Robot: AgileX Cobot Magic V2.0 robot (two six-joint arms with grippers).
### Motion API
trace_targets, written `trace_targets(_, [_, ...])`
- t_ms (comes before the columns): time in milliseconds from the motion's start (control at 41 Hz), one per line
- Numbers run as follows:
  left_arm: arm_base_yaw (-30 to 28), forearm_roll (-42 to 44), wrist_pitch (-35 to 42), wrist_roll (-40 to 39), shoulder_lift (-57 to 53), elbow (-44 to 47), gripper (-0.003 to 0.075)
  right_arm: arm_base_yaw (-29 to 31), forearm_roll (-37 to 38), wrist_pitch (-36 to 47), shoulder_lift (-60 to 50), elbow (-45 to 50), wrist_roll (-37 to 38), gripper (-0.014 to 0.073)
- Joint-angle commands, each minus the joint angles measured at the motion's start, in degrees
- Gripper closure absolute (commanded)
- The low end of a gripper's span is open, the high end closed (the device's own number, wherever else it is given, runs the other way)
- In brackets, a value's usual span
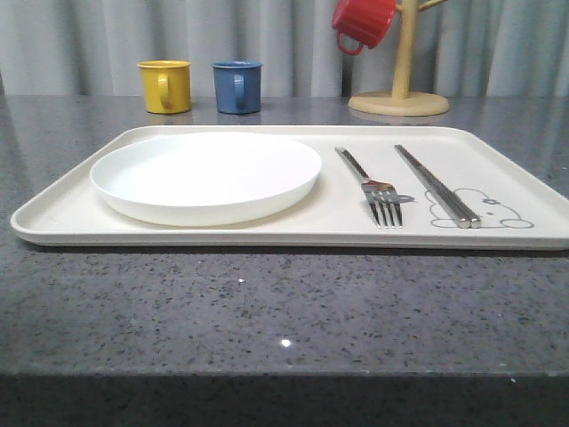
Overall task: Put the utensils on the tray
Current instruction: 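Grasp the silver spoon with the right gripper and lift it, then lower the spoon onto the tray beside the chopsticks and release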
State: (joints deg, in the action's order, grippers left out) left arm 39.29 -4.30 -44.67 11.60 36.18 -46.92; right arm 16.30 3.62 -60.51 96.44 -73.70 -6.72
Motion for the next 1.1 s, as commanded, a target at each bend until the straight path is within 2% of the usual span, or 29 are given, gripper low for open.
trace_targets(0, [-0.1, -0.4, 4.2, -0.5, 0.0, -1.4, 0.0352, 0.2, -2.4, -1.2, -4.2, -1.8, -0.8, 0.0551])
trace_targets(268, [-0.1, -0.4, 4.2, -0.5, 0.0, -1.4, 0.0352, -1.1, -13.4, -7.5, -8.5, -6.8, -0.8, 0.0551])
trace_targets(488, [-0.1, -0.4, 4.2, -0.5, 0.0, -1.4, 0.0352, -9.9, -18.9, -12.4, -8.7, -7.8, -0.8, 0.0551])
trace_targets(756, [-0.1, -0.4, 4.2, -0.5, 0.0, -1.4, 0.0352, -20.1, -25.2, -9.2, -5.9, -7.8, 2.5, 0.0551])
trace_targets(1073, [-0.1, -0.4, 4.2, -0.5, 0.0, -1.4, 0.0352, -21.7, -25.3, -5.1, 0.0, -7.8, 9.1, 0.0551])
